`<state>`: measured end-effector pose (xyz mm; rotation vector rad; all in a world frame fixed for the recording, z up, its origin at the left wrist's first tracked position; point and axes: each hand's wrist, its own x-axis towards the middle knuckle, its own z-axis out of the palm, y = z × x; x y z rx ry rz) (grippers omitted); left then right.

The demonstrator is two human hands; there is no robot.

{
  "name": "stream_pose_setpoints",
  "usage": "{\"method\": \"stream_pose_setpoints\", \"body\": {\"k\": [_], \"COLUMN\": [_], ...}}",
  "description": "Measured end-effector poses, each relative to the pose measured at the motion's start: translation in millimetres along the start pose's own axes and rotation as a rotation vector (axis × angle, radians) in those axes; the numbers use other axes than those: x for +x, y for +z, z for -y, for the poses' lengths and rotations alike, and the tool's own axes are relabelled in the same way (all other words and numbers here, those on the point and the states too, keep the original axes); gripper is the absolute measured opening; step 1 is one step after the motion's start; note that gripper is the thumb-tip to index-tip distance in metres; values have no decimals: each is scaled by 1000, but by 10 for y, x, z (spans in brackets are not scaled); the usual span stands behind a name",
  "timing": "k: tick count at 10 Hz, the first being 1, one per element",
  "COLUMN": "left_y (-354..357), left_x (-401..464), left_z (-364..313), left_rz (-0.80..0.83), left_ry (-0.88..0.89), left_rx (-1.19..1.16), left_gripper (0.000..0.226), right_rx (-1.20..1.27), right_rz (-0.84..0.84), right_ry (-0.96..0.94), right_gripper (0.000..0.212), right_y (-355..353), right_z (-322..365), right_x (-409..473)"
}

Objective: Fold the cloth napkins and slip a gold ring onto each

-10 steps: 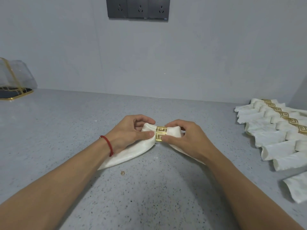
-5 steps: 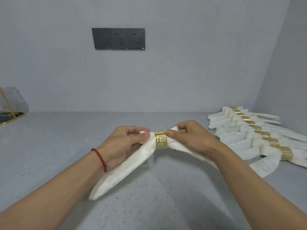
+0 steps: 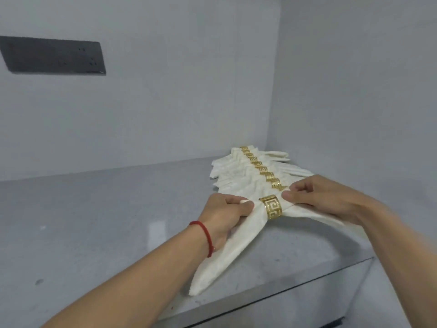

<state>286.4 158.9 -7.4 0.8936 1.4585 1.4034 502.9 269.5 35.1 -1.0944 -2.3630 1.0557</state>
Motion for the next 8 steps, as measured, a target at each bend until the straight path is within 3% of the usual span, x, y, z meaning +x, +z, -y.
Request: {"method": "stream_pose_setpoints", "body": {"k": [1,3,7,8], "left_y": [436,794,822,803], "left_x": [231,541,885,863], "left_z": [42,112,284,262], "left_rz": [19,-136,-185,-208], "left_ry": [63,291,341,372], "left_rx": [188,614,757,754], "left_gripper": [18,25,29,31], "right_rx": [42,-151,-360,-441], "right_rz": [-117,-365,-600,-733], "right_ry": [26,74,115,85], "right_gripper": [41,39,32,38], "right_y": [-204,-109,213,263], "right_z": [-365,-926,-1152,-1145], "right_x": [-88,185,519,497]}}
